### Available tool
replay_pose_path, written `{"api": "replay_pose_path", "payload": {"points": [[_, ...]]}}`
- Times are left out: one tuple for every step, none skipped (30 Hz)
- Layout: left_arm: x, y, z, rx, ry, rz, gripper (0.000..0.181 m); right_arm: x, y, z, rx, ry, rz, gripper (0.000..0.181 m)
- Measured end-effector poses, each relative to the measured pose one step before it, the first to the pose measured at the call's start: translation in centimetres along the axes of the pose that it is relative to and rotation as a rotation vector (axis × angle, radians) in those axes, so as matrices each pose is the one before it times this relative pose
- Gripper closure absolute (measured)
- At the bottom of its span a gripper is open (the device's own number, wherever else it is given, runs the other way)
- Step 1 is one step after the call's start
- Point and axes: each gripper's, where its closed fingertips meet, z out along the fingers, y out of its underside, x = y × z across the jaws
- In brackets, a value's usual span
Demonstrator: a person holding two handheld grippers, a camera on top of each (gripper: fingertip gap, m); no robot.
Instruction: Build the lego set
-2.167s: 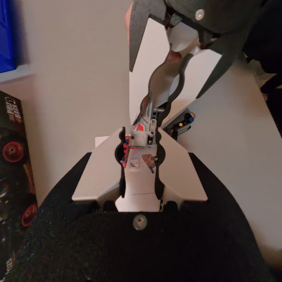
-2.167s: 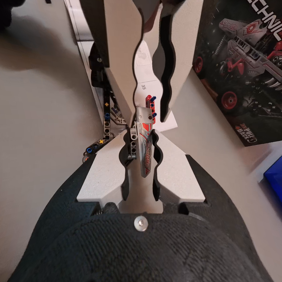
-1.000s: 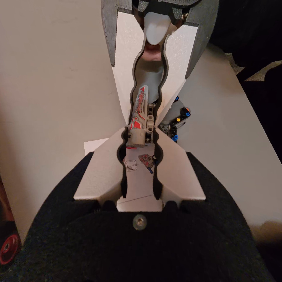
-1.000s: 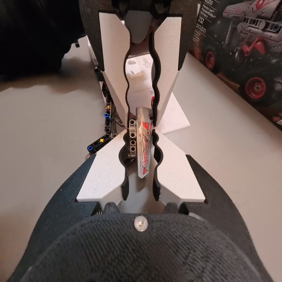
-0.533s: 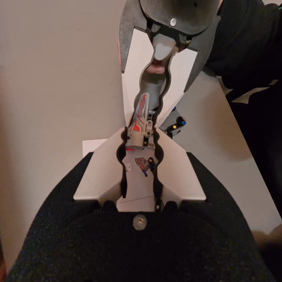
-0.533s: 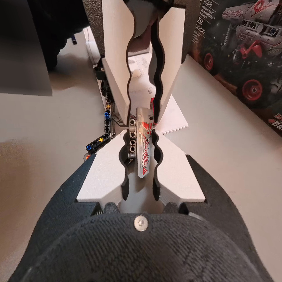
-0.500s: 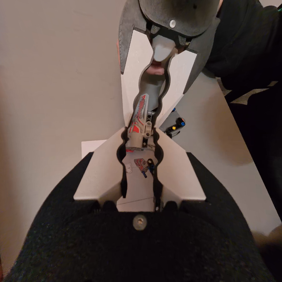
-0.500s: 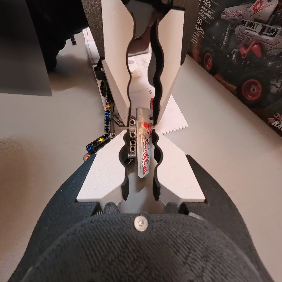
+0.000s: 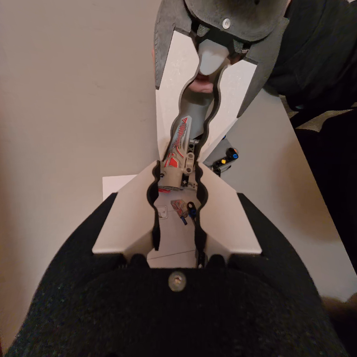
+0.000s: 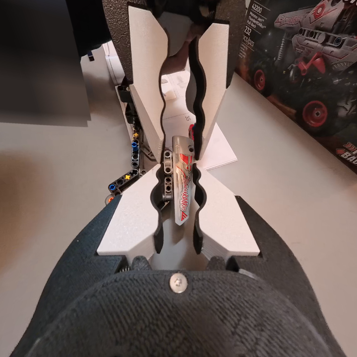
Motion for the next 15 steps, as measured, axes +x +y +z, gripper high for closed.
{"api": "replay_pose_path", "payload": {"points": [[0.036,0.030,0.016,-0.0016,-0.0001,0.0040,0.151,0.025,0.005,0.004,0.0018,0.0045,-0.0010,0.154],[-0.002,0.022,0.021,-0.0015,-0.0004,0.0014,0.151,-0.053,0.016,-0.001,0.0009,-0.0022,0.0026,0.154],[0.024,0.008,0.031,0.0004,0.0024,0.0003,0.152,-0.053,0.013,-0.008,0.0017,-0.0020,0.0007,0.154],[0.016,0.006,0.019,0.0026,0.0023,0.0018,0.152,-0.005,0.006,0.012,0.0024,0.0005,-0.0002,0.154],[0.001,0.005,-0.008,0.0040,0.0003,0.0051,0.153,0.006,-0.002,0.009,0.0022,0.0024,-0.0010,0.154],[0.013,-0.010,0.001,0.0036,-0.0004,0.0050,0.154,-0.001,-0.002,-0.005,0.0005,0.0019,-0.0060,0.154],[0.024,-0.009,0.005,0.0010,-0.0008,0.0037,0.154,-0.016,0.004,-0.007,-0.0014,0.0014,-0.0102,0.154],[0.018,-0.008,-0.002,-0.0009,-0.0026,0.0055,0.154,0.010,-0.002,-0.003,-0.0010,0.0014,-0.0079,0.154],[0.030,-0.019,0.003,-0.0016,-0.0024,0.0070,0.154,-0.026,0.004,-0.017,-0.0006,-0.0019,-0.0041,0.154],[0.040,-0.026,0.005,-0.0006,-0.0022,0.0074,0.154,-0.019,0.015,-0.037,-0.0003,-0.0044,-0.0030,0.154],[0.009,0.003,0.000,-0.0014,-0.0030,0.0057,0.154,-0.002,0.051,-0.083,-0.0006,-0.0048,-0.0013,0.154],[-0.006,0.011,-0.005,-0.0025,-0.0034,0.0040,0.154,0.058,0.087,-0.107,-0.0001,-0.0024,0.0026,0.152],[0.005,0.007,-0.014,-0.0013,-0.0017,0.0033,0.155,0.073,0.111,-0.122,-0.0003,-0.0019,0.0054,0.148],[0.015,-0.010,0.001,-0.0011,-0.0012,0.0027,0.155,-0.026,0.034,-0.146,0.0043,-0.0076,0.0038,0.148],[0.004,0.008,-0.001,-0.0014,-0.0015,0.0034,0.156,-0.128,-0.150,-0.154,0.0151,-0.0120,-0.0003,0.153]]}}
